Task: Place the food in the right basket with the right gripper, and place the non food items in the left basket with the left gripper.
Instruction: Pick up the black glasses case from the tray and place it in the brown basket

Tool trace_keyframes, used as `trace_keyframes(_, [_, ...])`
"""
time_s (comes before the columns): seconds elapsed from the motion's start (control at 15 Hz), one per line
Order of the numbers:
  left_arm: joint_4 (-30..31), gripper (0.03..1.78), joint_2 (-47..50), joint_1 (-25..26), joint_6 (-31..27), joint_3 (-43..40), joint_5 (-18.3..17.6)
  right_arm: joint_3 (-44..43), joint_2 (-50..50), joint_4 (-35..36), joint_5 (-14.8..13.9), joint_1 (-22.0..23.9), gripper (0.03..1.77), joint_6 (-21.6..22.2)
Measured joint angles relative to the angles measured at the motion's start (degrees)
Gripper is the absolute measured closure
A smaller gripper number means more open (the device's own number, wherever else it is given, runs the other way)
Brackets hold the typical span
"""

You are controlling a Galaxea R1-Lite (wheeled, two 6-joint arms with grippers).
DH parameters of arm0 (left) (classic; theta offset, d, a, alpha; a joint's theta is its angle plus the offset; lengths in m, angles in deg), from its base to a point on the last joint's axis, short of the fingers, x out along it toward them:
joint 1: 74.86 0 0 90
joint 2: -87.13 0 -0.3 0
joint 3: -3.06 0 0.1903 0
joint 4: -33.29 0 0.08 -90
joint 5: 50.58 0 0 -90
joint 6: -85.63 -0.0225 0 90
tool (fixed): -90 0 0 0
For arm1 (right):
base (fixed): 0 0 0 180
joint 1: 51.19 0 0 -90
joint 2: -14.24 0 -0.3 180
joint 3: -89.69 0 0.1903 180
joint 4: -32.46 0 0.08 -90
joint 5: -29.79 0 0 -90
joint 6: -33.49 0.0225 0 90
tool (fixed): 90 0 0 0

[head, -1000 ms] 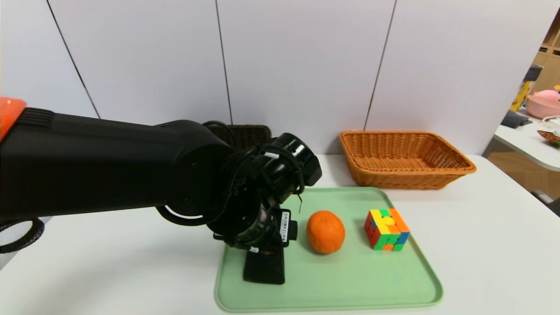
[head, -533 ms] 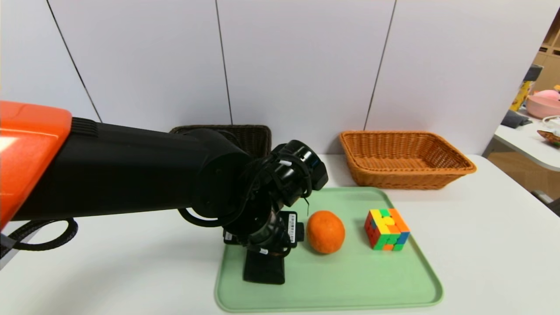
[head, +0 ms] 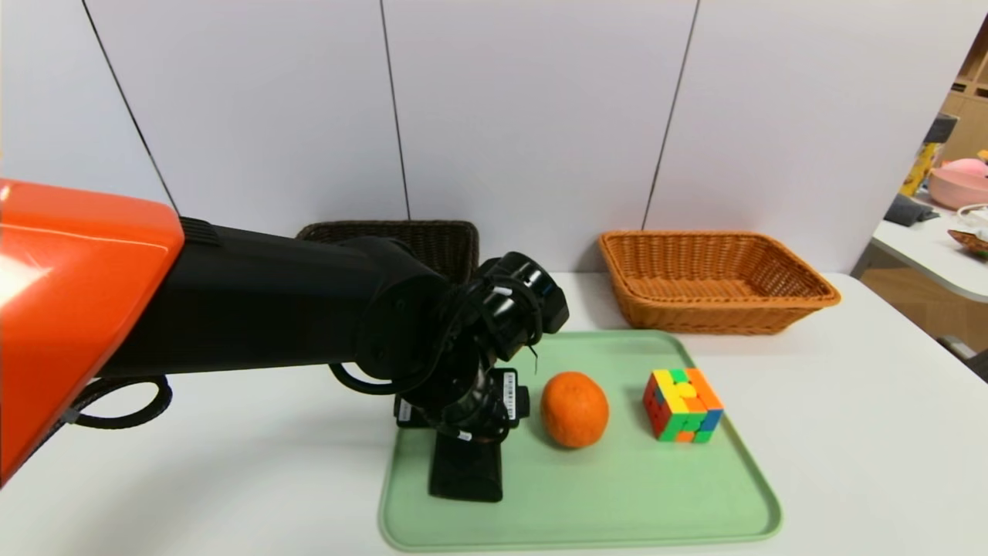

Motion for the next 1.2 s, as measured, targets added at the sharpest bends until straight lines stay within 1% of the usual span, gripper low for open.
trace_keyframes(0.27, [3.1,0.12,-1.2,1.3,0.3,-0.2,-0.1,0.0,0.0,0.0,0.0,0.0,0.10,0.1])
trace_keyframes(0.73, [3.1,0.12,-2.4,2.8,0.3,-0.4,-0.2,0.0,0.0,0.0,0.0,0.0,0.10,0.0])
trace_keyframes(1.2, [3.1,0.12,-3.4,2.9,-0.3,-0.4,-0.4,0.0,0.0,0.0,0.0,0.0,0.10,0.0])
